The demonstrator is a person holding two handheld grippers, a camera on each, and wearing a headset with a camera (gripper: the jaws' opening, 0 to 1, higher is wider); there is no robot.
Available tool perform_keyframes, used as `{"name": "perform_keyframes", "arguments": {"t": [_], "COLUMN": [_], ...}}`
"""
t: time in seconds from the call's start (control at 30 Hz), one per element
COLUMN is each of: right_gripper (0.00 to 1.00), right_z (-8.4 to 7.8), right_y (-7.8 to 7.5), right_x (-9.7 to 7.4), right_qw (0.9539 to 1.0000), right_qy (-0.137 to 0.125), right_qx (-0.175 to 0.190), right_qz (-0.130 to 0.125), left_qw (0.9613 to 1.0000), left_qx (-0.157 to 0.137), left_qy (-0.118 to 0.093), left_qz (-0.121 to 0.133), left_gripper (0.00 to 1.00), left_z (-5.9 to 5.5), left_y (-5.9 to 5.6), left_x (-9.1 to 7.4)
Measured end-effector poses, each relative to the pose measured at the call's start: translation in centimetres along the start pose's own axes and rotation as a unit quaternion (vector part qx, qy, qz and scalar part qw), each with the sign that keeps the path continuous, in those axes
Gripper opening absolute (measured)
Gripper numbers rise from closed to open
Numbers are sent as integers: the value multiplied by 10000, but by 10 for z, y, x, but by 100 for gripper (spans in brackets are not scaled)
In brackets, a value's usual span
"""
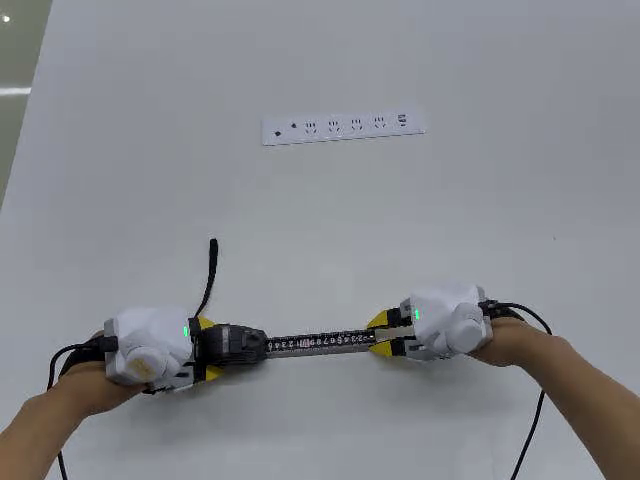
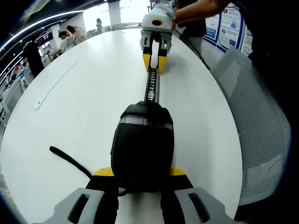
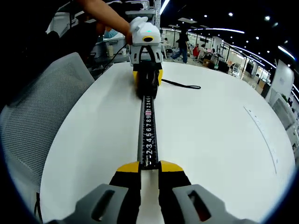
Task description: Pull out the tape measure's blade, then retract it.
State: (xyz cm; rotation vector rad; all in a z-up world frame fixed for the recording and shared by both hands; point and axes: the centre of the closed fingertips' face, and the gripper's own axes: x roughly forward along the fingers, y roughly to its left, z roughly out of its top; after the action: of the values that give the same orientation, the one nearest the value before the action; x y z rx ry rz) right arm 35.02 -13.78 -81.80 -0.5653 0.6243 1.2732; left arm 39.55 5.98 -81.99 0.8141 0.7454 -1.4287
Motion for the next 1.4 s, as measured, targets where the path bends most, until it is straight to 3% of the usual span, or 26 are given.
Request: {"name": "perform_keyframes", "arguments": {"t": [1.4], "right_gripper": [11], "right_z": [-37], "right_y": [-5], "right_x": [-32], "right_qw": [9997], "right_qy": [249], "right_qx": [48], "right_qz": [-76], "left_qw": [10000], "left_qx": [-25], "left_qy": [72], "left_qz": [6], "left_gripper": [31], "left_z": [-2], "left_y": [0], "left_x": [1]}}
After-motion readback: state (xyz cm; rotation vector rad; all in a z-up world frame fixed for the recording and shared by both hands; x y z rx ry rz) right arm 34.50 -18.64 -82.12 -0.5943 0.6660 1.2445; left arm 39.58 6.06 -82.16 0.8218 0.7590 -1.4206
